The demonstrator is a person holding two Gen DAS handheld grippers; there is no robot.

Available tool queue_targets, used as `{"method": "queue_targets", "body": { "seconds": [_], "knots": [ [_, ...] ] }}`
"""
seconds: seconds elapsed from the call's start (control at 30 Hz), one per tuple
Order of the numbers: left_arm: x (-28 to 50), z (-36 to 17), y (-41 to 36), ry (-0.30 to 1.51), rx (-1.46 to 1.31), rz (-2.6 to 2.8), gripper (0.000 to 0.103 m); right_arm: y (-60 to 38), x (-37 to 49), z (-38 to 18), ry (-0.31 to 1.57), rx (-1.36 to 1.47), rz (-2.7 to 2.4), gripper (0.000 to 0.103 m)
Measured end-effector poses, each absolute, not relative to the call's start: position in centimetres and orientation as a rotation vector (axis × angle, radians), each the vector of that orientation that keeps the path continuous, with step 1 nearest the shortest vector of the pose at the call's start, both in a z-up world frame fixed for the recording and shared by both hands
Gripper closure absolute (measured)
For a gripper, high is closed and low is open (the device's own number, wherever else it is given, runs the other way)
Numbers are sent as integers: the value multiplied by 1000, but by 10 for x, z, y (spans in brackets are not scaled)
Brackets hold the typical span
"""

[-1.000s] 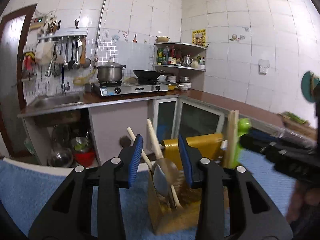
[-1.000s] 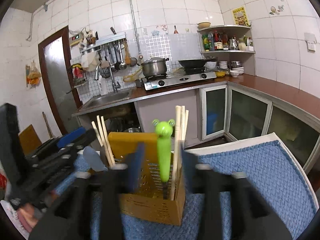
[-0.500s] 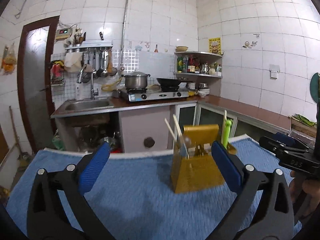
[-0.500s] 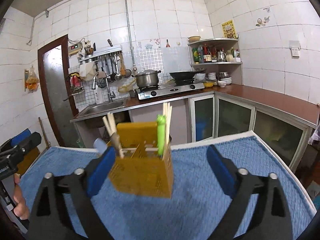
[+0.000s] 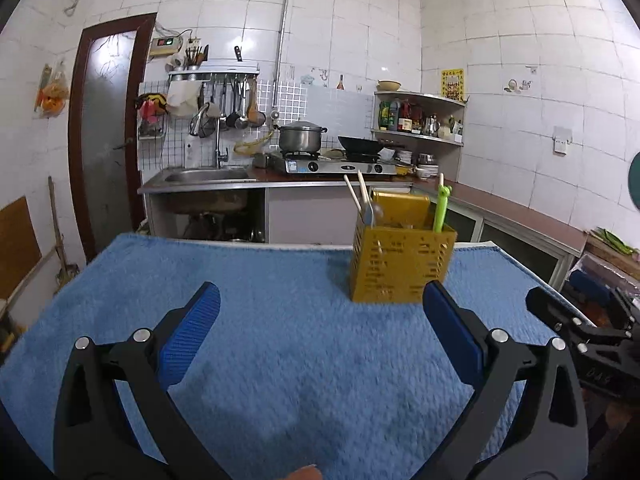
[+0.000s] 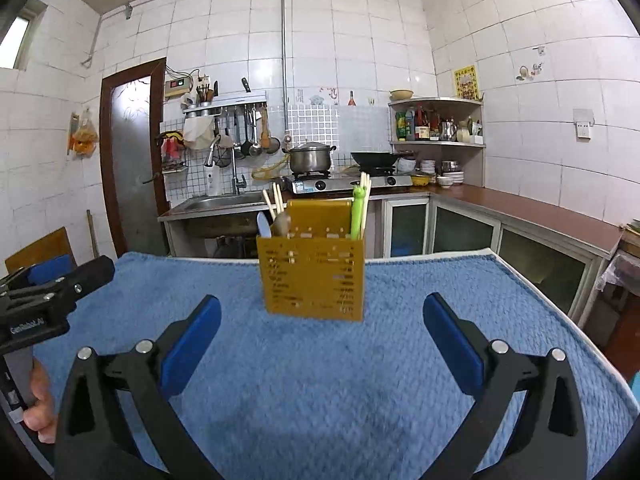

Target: Organize utensils

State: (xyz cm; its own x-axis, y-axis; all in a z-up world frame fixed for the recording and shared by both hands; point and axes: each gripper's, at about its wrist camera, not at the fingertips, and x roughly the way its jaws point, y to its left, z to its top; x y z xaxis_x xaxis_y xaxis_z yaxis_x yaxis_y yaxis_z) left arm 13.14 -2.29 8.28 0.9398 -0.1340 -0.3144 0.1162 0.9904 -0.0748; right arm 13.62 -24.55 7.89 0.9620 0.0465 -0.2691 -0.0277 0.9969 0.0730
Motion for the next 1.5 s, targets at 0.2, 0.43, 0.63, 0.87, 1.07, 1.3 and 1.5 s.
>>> {"method": "queue_targets", "body": {
  "seconds": [0.2, 0.43, 0.63, 0.87, 1.07, 1.3, 1.5],
  "knots": [
    [108, 51, -34, 276, 6, -121, 5, -243, 126, 54, 269, 68, 26, 4],
    [113, 26, -37, 304, 28, -114, 5, -247, 121, 36, 266, 73, 10, 4],
    [117, 26, -33, 311, 15, -106, 5, -248, 120, 39, 242, 78, -18, 4],
    [122, 26, -29, 310, 21, -100, 5, -246, 117, 41, 236, 69, -43, 4],
    [121, 24, -29, 307, 31, -112, 5, -239, 113, 43, 224, 45, -48, 4],
    [118, 25, -34, 291, 58, -128, 5, -241, 110, 43, 229, 64, -62, 4],
    [116, 25, -35, 292, 57, -122, 5, -240, 110, 43, 228, 61, -64, 4]
  ]
}}
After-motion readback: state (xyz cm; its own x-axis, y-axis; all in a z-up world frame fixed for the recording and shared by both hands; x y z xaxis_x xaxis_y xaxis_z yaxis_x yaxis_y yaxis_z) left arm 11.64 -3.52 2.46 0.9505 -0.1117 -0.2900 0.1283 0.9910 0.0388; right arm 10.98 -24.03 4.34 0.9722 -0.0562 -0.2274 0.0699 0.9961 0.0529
